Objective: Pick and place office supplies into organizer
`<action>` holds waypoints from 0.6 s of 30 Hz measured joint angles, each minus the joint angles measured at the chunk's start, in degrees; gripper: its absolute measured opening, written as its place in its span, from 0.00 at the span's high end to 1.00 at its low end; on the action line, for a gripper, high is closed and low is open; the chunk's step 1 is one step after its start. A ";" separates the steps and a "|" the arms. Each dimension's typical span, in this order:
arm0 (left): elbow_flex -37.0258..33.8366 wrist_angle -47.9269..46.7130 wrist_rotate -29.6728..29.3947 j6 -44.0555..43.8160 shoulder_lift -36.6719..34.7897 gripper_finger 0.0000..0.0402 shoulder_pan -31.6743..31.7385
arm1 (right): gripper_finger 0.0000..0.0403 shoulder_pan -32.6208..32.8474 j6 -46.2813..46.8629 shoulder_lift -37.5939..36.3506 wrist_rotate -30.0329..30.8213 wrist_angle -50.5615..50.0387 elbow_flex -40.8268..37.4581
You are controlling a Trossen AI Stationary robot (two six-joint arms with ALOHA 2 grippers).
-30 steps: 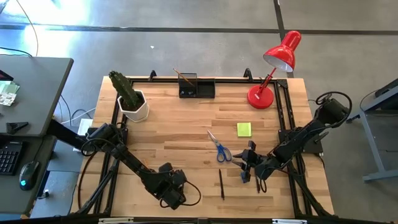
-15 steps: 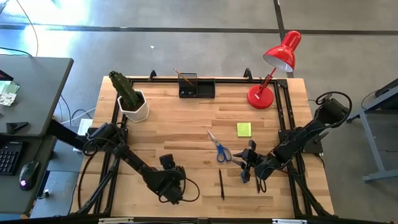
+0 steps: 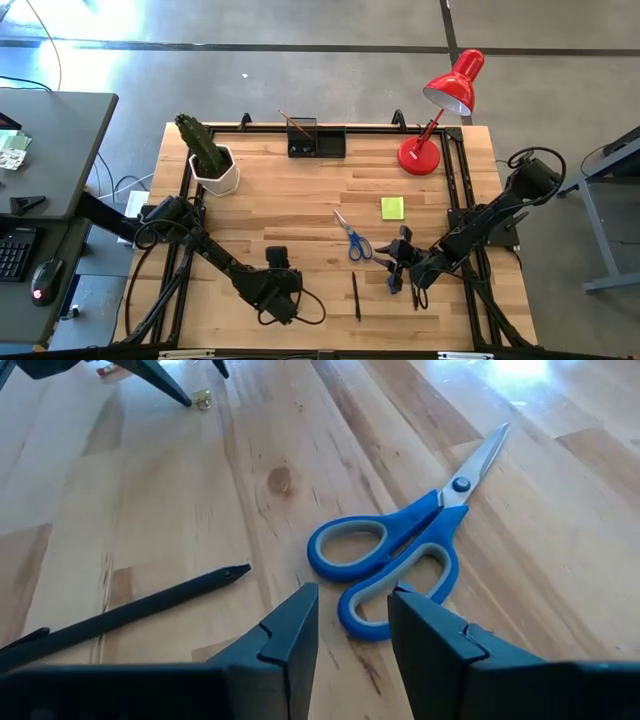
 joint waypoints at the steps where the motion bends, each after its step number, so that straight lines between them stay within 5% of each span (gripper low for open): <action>1: 0.00 0.11 0.14 -0.16 0.00 0.51 0.00 | 0.71 0.00 0.20 0.00 -0.22 -0.02 0.00; 18: 0.15 0.50 10.63 1.36 -0.20 0.51 2.97 | 0.71 0.00 0.54 0.00 -1.41 -0.02 0.00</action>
